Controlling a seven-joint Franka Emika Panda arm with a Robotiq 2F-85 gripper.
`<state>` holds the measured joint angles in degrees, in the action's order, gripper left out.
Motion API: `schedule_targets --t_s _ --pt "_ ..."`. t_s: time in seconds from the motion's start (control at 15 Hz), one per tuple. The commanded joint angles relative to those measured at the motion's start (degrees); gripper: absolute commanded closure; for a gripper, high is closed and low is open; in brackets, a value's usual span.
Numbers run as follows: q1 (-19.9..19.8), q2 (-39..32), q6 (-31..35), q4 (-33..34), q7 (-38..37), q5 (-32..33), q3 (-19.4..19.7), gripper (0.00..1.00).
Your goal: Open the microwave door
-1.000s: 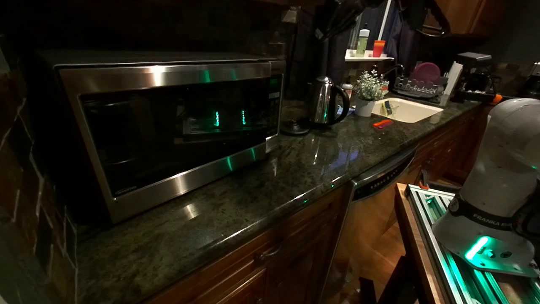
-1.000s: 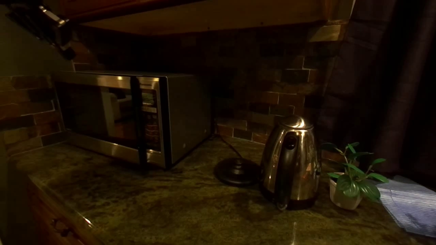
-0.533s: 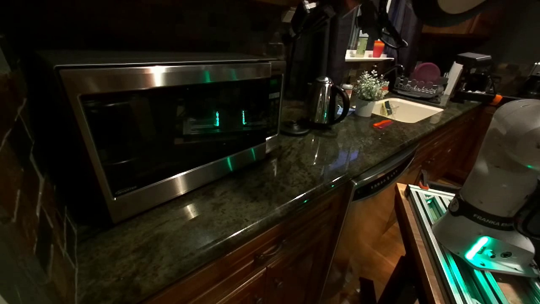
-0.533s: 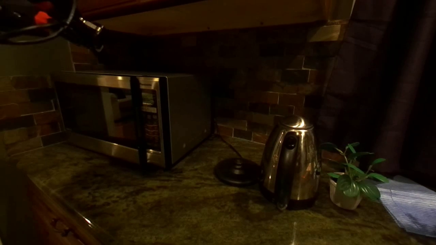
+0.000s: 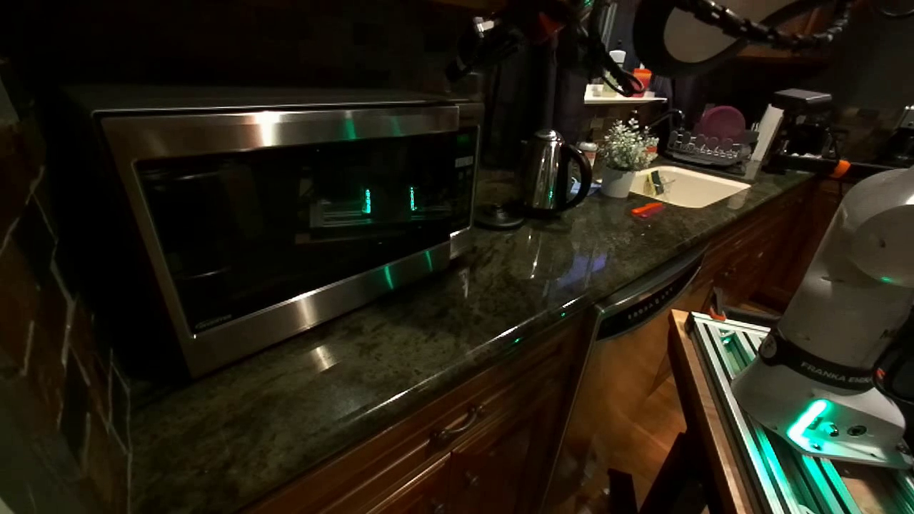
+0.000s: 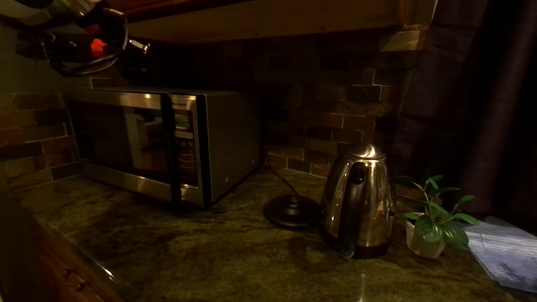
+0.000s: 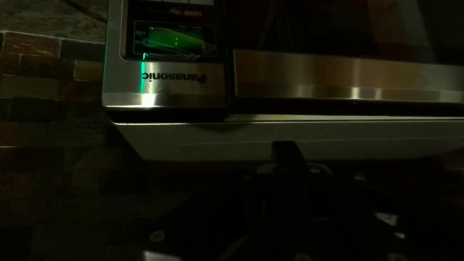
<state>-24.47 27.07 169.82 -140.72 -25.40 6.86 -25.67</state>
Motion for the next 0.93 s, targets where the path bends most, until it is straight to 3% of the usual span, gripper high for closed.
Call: schedule_targets --t_s 0.0,0.47,0.87 --pt "-5.3 -3.0 1.2 2.3 -2.7 2.3 -4.4 1.00" --pt "-11.9 -5.6 0.7 3.5 -3.1 2.5 -9.5 1.00" --pt "-9.8 -6.0 -3.0 3.7 -1.8 -0.5 -9.0 1.00"
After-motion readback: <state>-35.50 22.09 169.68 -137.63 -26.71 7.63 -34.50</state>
